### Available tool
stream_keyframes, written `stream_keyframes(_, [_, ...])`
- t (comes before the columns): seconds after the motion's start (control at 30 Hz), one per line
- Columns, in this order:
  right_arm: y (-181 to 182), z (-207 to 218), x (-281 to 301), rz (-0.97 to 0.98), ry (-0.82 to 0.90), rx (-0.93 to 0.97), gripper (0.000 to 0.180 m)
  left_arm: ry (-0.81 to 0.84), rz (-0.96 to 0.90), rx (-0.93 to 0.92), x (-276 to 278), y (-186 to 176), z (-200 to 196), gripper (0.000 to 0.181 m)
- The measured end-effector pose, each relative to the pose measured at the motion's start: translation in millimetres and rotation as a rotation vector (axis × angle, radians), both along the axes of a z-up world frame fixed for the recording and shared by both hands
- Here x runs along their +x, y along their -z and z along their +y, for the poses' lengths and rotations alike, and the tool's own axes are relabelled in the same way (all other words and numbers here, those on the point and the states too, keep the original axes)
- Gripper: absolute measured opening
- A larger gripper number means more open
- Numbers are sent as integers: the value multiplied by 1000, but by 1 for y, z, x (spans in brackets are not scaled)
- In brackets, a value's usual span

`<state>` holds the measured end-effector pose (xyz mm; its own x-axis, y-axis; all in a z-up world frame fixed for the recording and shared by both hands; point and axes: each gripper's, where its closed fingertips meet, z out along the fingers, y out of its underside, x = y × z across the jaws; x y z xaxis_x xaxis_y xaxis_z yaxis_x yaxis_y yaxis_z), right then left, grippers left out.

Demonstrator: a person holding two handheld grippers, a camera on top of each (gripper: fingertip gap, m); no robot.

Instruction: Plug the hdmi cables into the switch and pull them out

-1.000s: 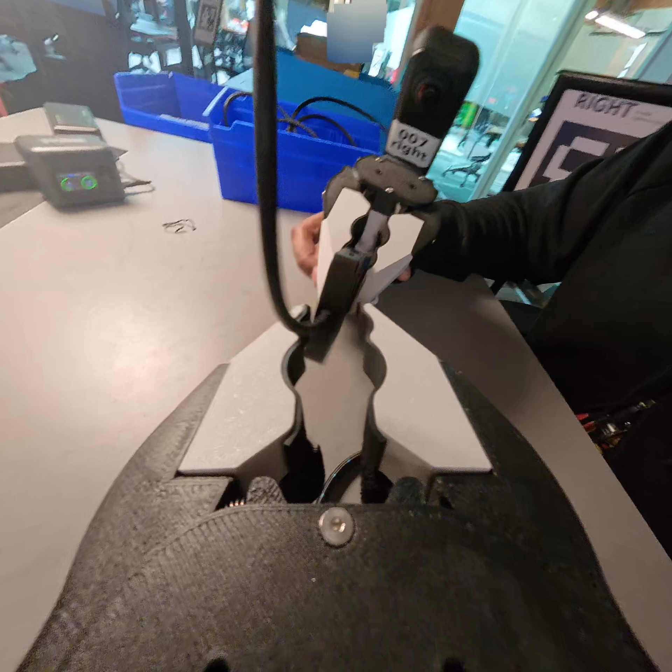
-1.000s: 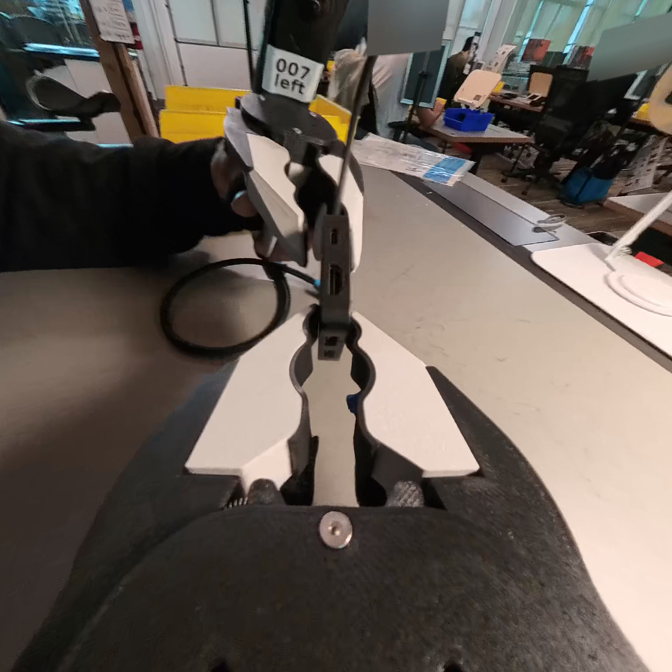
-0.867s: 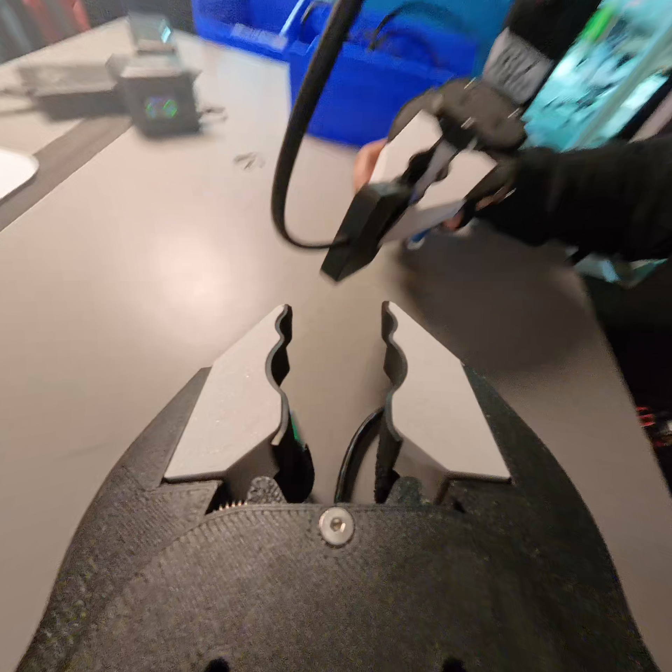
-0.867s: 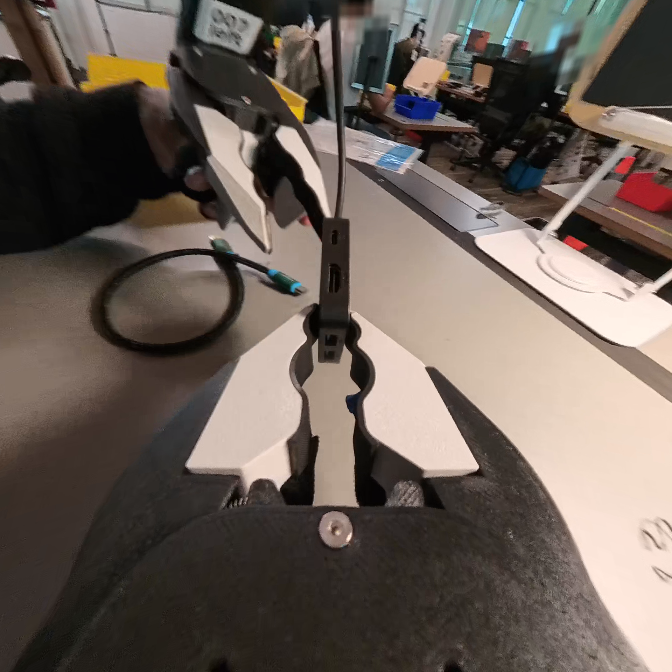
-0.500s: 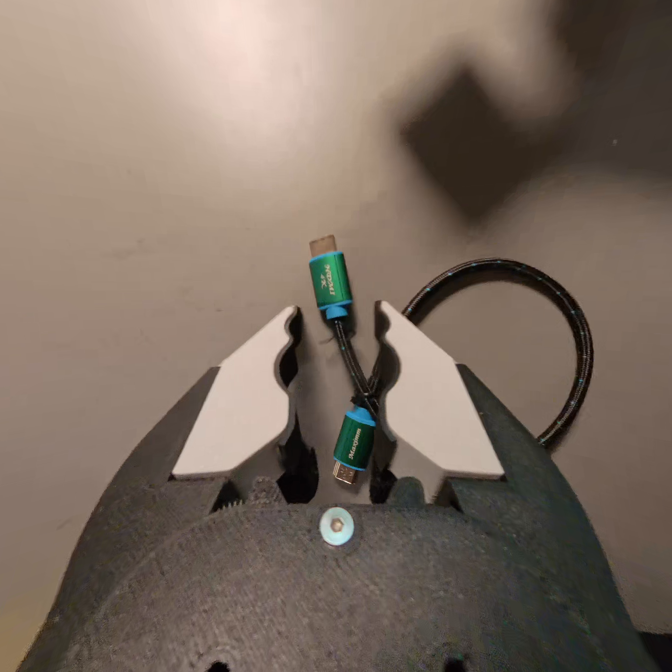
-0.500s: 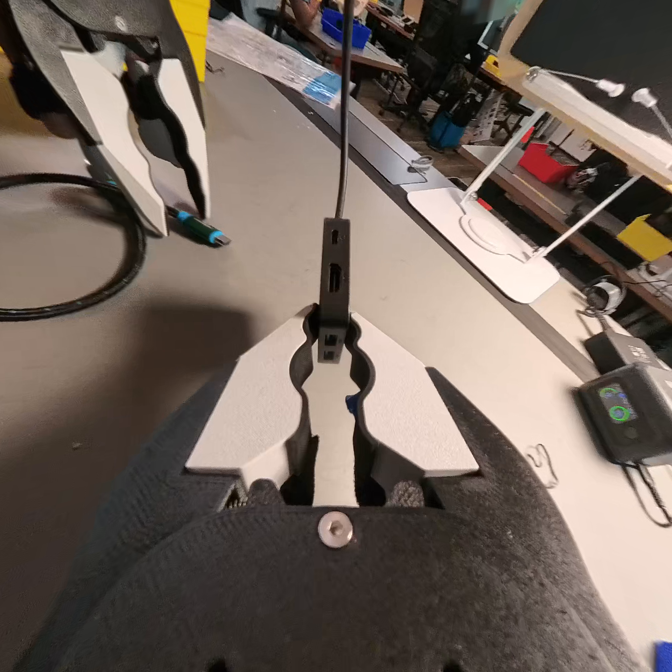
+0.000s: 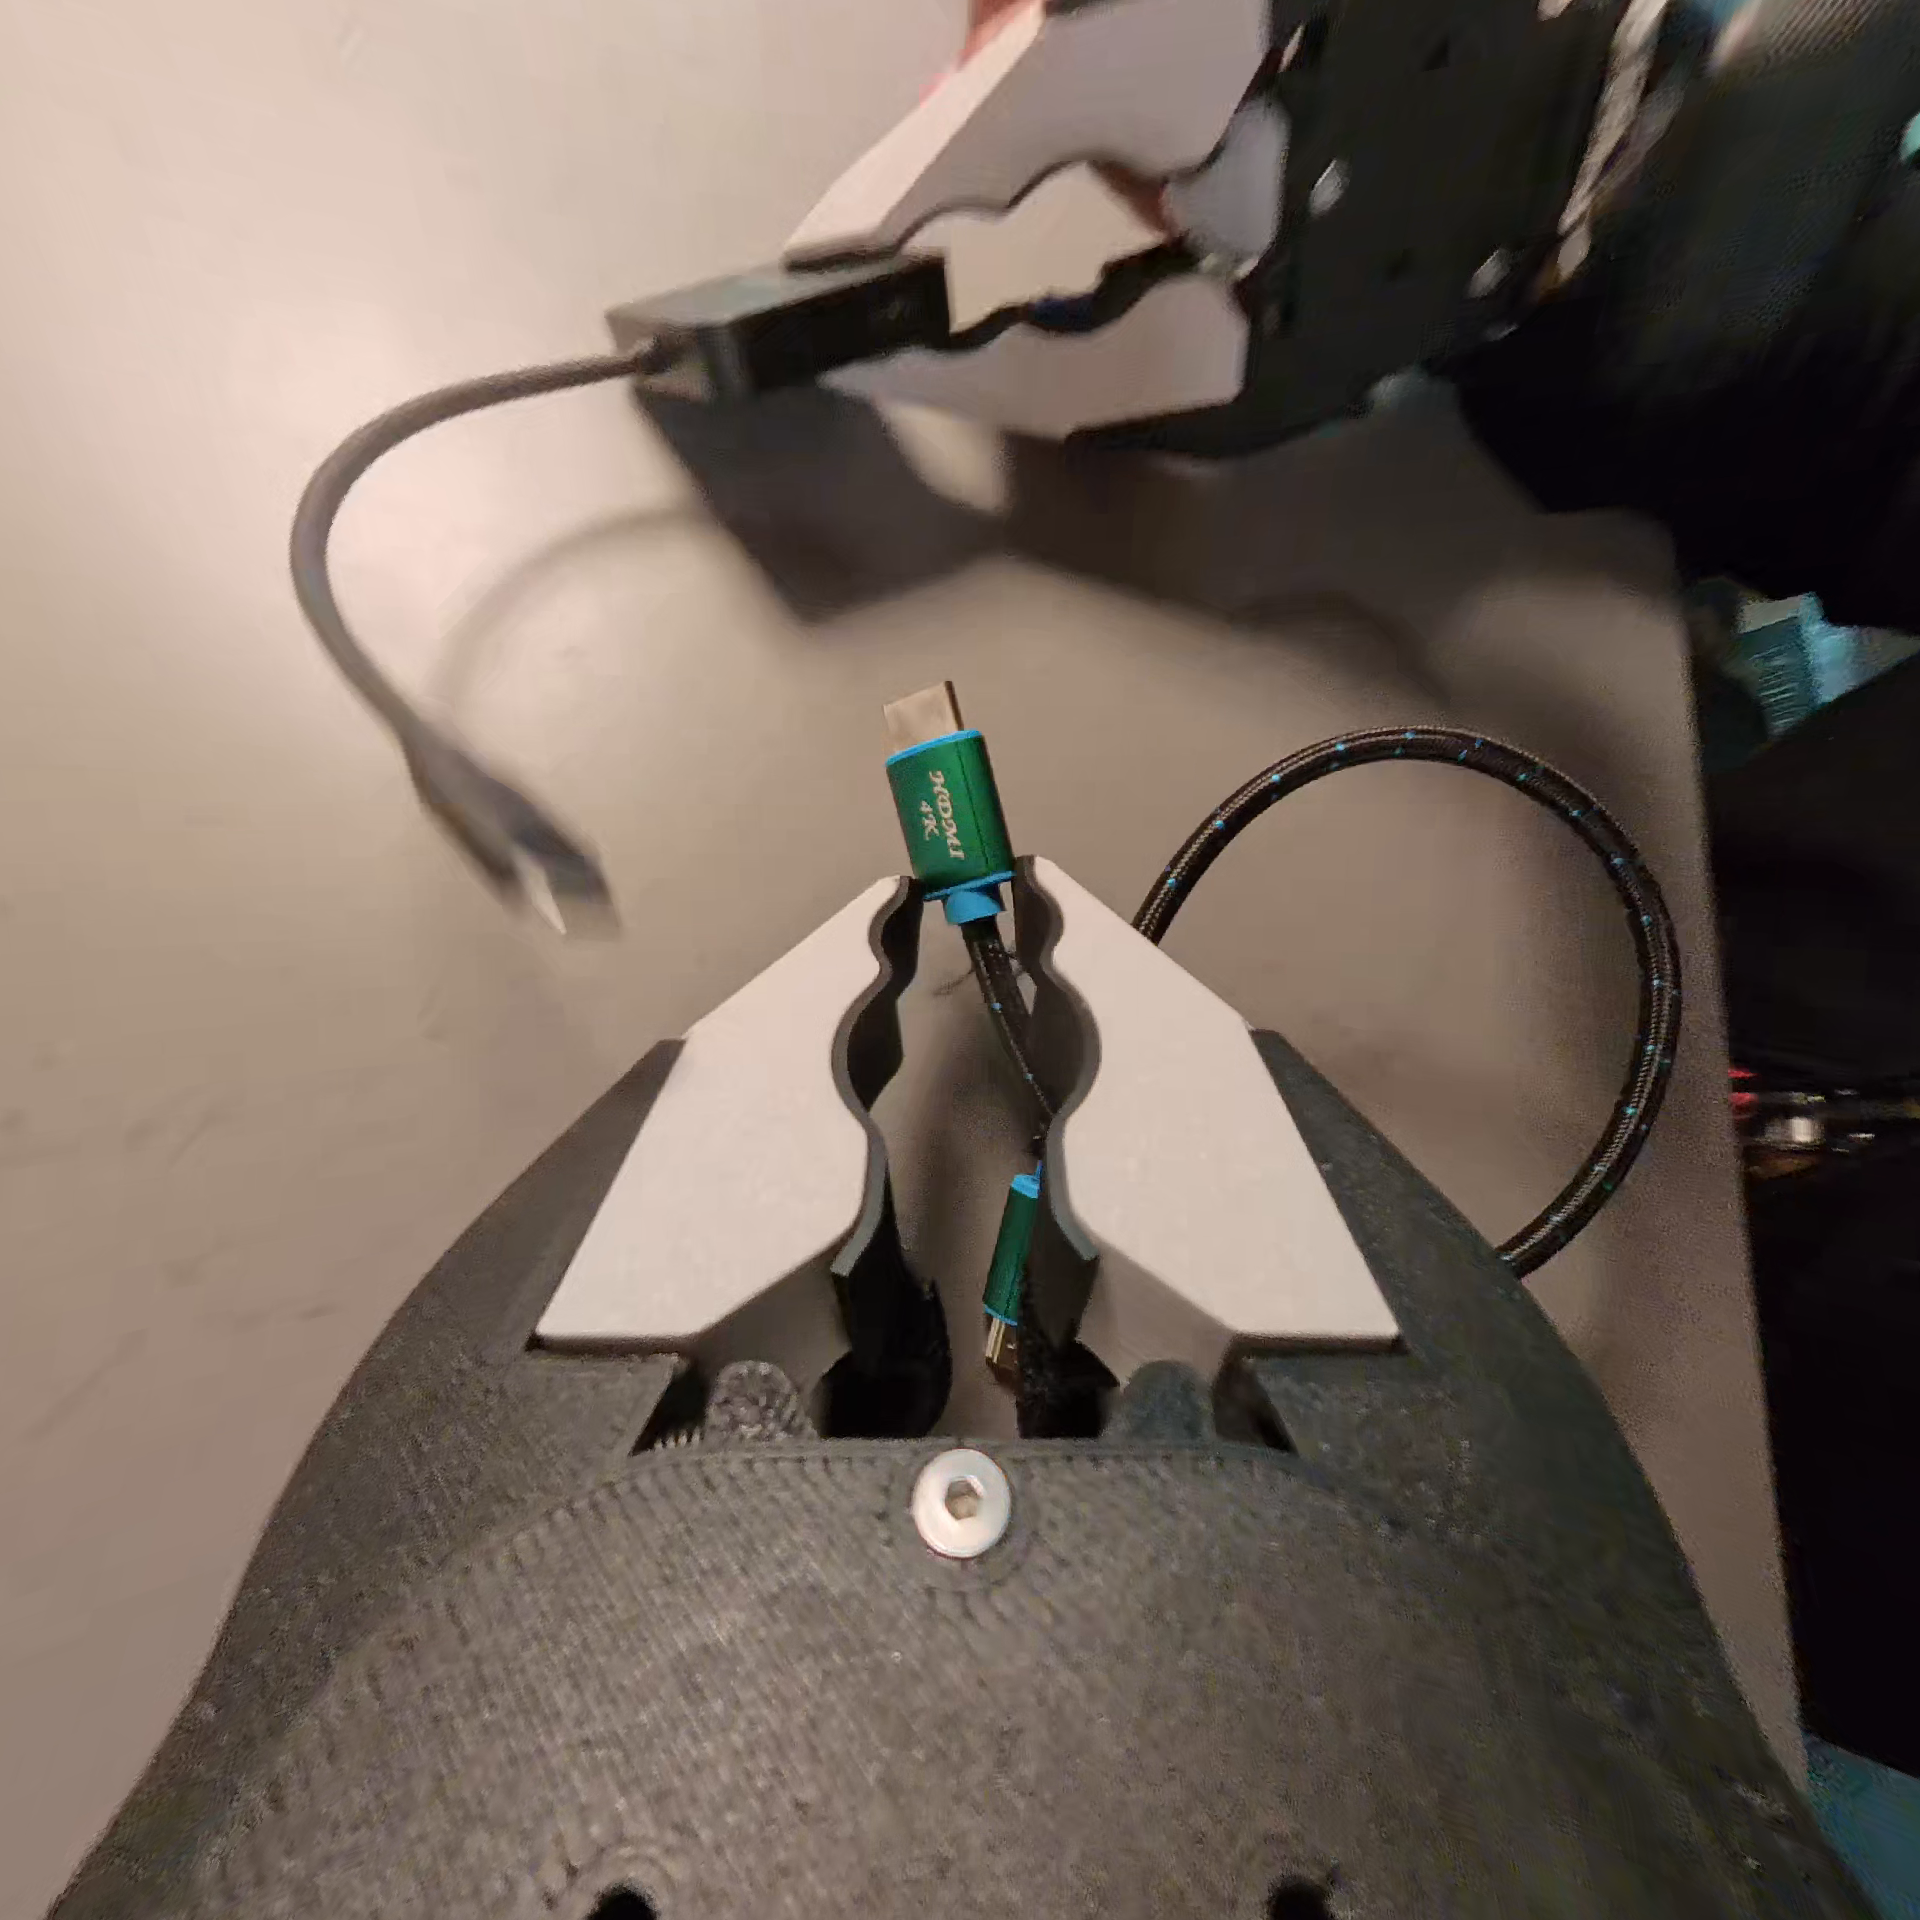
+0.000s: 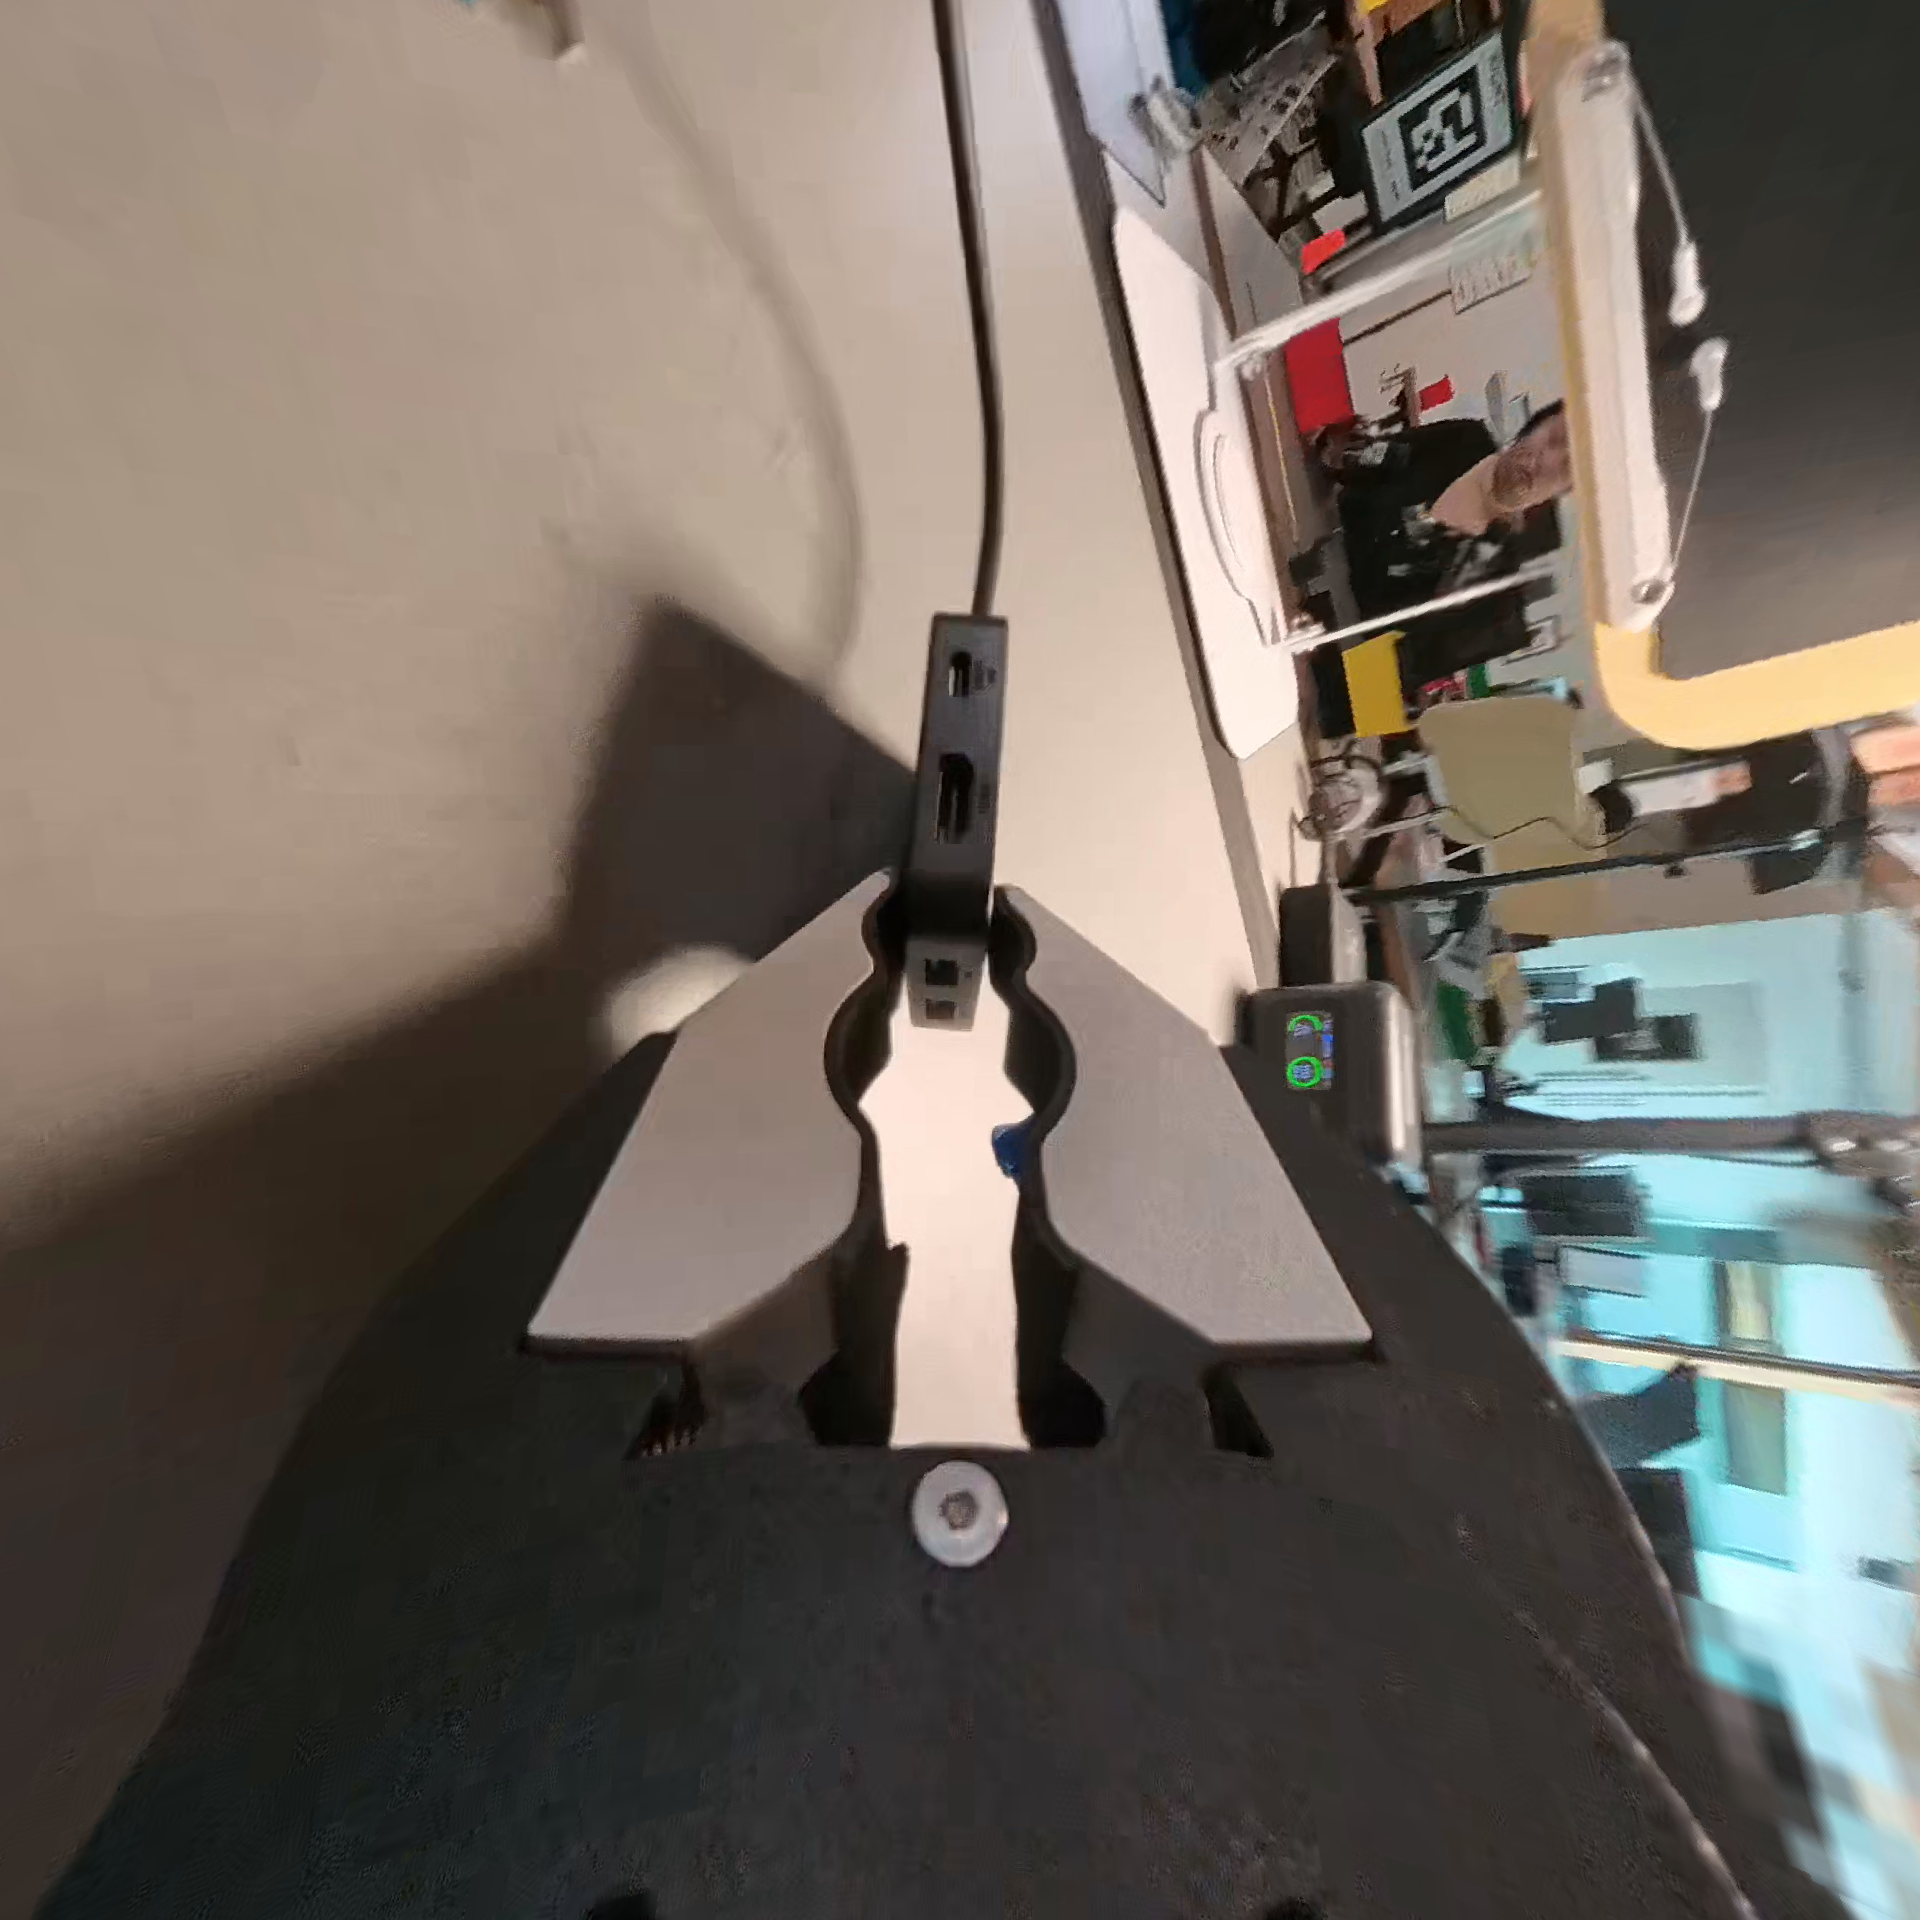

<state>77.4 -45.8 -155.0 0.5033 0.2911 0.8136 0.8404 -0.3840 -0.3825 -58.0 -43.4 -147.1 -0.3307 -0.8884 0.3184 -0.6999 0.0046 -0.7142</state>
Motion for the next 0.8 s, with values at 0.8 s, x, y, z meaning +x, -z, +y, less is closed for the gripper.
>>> stream_keyframes(0.8, [-53,-53,-117,681,-593,-81,52,335,-286,-484,-10,-60,-66,18])
